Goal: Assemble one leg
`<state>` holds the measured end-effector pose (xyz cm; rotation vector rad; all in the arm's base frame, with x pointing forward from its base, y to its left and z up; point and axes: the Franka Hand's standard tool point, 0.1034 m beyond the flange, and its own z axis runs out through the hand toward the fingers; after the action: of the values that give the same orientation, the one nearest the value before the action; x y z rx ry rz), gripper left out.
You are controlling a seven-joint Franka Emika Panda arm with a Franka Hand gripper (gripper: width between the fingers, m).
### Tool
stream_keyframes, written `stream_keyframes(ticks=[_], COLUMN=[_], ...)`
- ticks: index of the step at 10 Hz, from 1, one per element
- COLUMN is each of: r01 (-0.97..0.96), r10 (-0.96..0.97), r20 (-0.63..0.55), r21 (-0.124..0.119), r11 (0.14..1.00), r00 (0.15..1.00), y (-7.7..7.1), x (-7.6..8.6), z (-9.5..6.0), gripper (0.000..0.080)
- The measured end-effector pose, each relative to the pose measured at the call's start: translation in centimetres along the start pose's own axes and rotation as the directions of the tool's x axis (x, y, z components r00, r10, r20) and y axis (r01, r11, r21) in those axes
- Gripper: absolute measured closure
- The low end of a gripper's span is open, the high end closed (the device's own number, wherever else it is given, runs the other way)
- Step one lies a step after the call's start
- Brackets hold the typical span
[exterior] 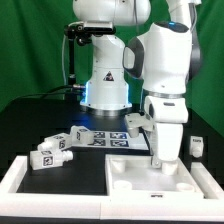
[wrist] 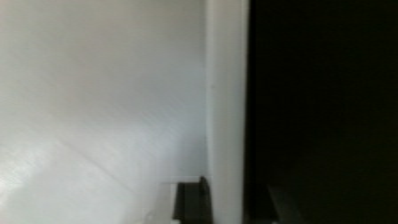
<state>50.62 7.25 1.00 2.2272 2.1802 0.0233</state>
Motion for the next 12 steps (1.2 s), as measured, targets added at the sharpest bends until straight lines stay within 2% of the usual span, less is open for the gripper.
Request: stream_keyframes(ticks=[1, 2, 3, 4, 6, 7, 8, 12], r01=[0.001, 0.002, 0.001, 0.000, 0.001, -0.003, -0.013, -0.027], r10=[-0.001, -0.002, -0.003, -0.002, -0.004, -0.001, 0.010, 0.023], r20=[0.003, 0.010, 0.021, 0.027, 0.033, 0.032, 0.029, 0.040], r21=[0.015, 0.041, 0.081, 0.101, 0.119, 0.125, 0.121, 0.104], r11=[1.000, 0.999, 0.997, 0.995, 0.993, 0.992, 0.993, 0.994], r00=[1.000, 1.000, 1.000, 1.000, 0.999, 0.999, 1.000, 0.999], y=[0.0, 0.1, 0.1, 0.1, 0.1, 0.1, 0.1, 0.0], x=[0.3, 0.3, 0.3, 0.3, 0.4, 1.1, 1.7, 1.4], z=[0.0, 0.0, 0.0, -0.1, -0.4, -0.3, -0.2, -0.2], gripper=[0.0744, 0.0744, 0.0744, 0.0742, 0.0742, 0.0741, 0.0741, 0.0740])
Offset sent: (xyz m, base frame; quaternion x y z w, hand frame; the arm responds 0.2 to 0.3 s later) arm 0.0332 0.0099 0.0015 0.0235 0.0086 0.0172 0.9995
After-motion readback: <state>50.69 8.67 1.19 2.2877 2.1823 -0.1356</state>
